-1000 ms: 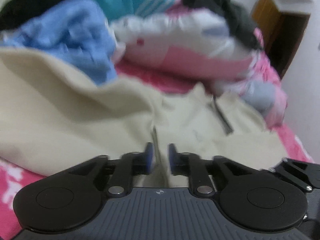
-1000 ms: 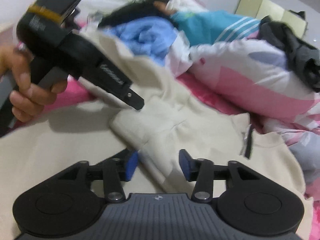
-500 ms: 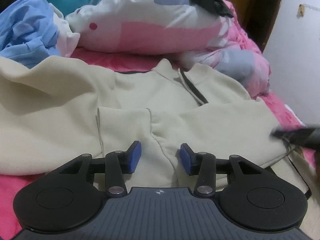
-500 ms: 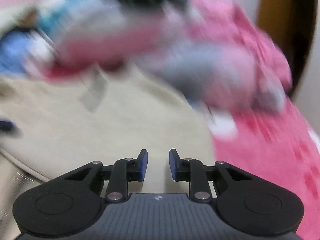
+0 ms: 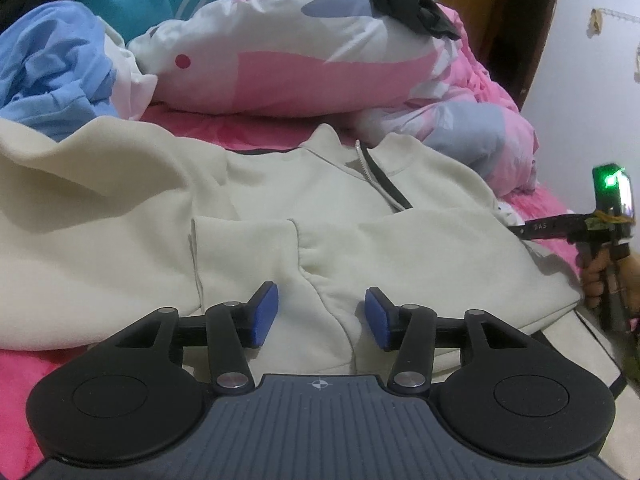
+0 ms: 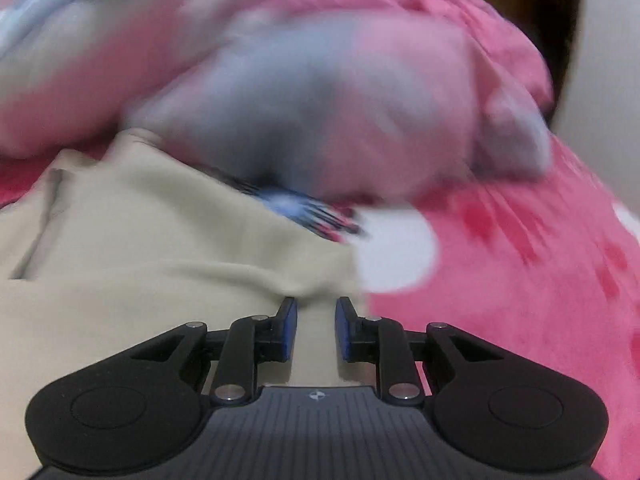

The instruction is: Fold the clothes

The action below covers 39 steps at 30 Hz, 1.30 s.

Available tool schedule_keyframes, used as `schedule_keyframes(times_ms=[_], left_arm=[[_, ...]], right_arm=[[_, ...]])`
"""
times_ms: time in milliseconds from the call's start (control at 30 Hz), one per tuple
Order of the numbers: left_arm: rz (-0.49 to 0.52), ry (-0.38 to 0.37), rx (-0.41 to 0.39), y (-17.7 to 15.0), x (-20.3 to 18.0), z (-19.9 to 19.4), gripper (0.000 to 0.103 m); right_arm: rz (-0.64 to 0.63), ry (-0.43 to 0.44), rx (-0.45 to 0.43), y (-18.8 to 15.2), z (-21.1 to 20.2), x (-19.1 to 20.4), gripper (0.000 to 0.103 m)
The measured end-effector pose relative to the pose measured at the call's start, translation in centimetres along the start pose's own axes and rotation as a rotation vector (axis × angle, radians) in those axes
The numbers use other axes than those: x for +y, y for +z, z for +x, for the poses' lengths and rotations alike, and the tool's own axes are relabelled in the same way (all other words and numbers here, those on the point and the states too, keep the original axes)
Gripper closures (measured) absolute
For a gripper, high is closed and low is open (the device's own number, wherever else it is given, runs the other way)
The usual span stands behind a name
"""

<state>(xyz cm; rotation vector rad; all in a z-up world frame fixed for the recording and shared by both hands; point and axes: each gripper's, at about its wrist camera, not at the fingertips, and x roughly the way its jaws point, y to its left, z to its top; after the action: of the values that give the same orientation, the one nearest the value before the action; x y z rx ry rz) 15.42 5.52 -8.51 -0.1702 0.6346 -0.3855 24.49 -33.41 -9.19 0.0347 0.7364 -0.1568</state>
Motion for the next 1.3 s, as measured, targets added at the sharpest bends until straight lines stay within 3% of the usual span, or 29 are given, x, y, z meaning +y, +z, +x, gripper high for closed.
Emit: schedule_keyframes(times_ms=[100, 233, 300, 400, 533, 667, 733, 800, 900, 1000, 1133, 1233, 1300], left_arm=[[0.009, 0.006, 0.003, 0.0, -0.2, 0.1, 0.054], [0.019, 0.010, 0.003, 0.0, -0.3, 0.1, 0.053], [0.017, 0.007, 0.002, 0.0, -0.2, 0.1, 0.053], [0.009, 0.001, 0.001, 0.0, 0.0, 0.0, 0.053], [0.019, 0.010, 0.003, 0.1, -0.3, 0.0, 0.053], [0.041, 0.031, 0.004, 0.1, -0.7, 0.1, 0.051], [0.053, 0.046, 0.004, 0.0, -0.9, 0.1, 0.050], [0.065, 0.061, 0.005, 0.0, -1.2, 0.1, 0.049], [0.084, 0.083, 0.004, -0.1, -1.5, 0.1, 0.048], [0.096, 0.100, 0.005, -0.1, -1.7, 0.1, 0.047], [0.108, 0.118, 0.010, 0.0, -2.0, 0.2, 0.047], [0.111, 0.127, 0.014, -0.1, -2.2, 0.1, 0.046], [0.111, 0.130, 0.015, 0.0, -2.2, 0.1, 0.046]], right_arm=[[0.059, 0.012, -0.025, 1.2, -1.6, -0.6, 0.083], [0.041, 0.101, -0.043, 2.3, -2.0, 0.6, 0.083], [0.020, 0.050, 0.013, 2.6, 0.7, 0.8, 0.083], [0.060, -0.021, 0.021, 3.1, 2.3, -0.5, 0.086], [0.135, -0.012, -0.054, 3.8, -2.9, -2.4, 0.085], [0.070, 0.066, -0.055, 1.6, -8.5, -2.0, 0.085], [0.038, 0.095, -0.010, -0.7, -9.0, -1.3, 0.085], [-0.009, 0.060, 0.052, -3.2, -8.1, -0.5, 0.085], [-0.004, 0.038, 0.040, -5.1, -7.0, -0.8, 0.084], [0.072, 0.044, 0.032, -3.9, -9.4, -0.6, 0.084], [-0.003, 0.052, 0.003, -5.0, -12.5, 0.3, 0.083], [-0.050, -0.009, 0.100, -7.3, -10.5, -0.1, 0.084], [-0.055, -0.018, 0.087, -7.3, -10.8, 0.0, 0.084]])
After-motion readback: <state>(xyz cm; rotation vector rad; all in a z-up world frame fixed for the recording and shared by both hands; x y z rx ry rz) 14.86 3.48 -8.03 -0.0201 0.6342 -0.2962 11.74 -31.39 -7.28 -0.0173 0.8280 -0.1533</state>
